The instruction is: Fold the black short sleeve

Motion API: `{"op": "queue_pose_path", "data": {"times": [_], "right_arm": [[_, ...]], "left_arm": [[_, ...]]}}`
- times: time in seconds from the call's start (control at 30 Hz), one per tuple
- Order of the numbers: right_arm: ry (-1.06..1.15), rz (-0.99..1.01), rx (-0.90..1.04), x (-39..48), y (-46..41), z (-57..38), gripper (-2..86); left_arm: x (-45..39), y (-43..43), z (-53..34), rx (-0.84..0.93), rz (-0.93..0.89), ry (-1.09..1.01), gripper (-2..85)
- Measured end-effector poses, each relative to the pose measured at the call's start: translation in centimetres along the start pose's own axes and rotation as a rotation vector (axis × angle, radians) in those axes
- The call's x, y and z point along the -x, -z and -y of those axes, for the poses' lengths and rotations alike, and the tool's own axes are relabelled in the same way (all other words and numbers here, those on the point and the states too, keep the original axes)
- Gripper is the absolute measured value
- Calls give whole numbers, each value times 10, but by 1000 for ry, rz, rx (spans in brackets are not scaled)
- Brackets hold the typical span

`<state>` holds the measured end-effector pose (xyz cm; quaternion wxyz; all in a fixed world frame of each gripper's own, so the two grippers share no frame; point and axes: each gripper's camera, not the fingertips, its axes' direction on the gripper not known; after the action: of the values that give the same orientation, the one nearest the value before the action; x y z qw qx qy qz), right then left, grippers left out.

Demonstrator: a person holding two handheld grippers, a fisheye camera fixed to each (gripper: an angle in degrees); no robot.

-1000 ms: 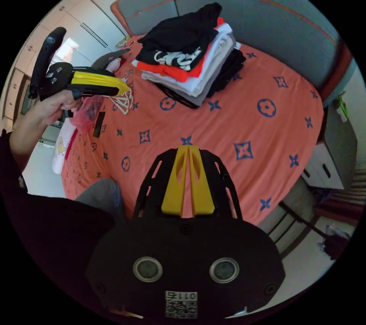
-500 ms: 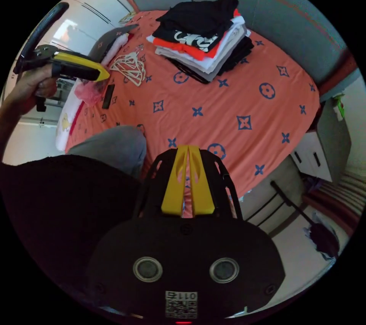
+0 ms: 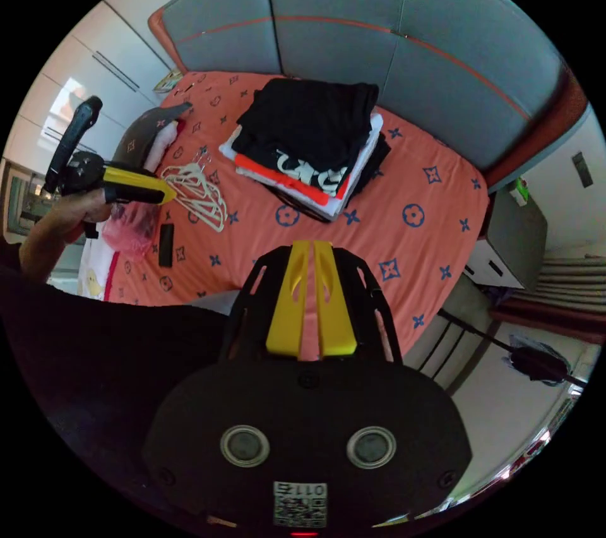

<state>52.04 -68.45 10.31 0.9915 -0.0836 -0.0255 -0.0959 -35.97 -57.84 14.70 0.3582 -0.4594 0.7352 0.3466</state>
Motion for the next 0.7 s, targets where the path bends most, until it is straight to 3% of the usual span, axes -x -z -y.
{"op": "queue_pose_path", "data": {"times": [0.23,0.4,0.7], "right_arm": [[-123,-1,53,-3,-2,30,-1],[-132,-11,-12,-7,4,16,-1],[24,120,-110,-38,-23,60,1]], "left_arm": [[16,24,10,5,32,-132,0],[16,25,30,40,38,-181,0],[35,62,32,-13,-39,67,3]]}}
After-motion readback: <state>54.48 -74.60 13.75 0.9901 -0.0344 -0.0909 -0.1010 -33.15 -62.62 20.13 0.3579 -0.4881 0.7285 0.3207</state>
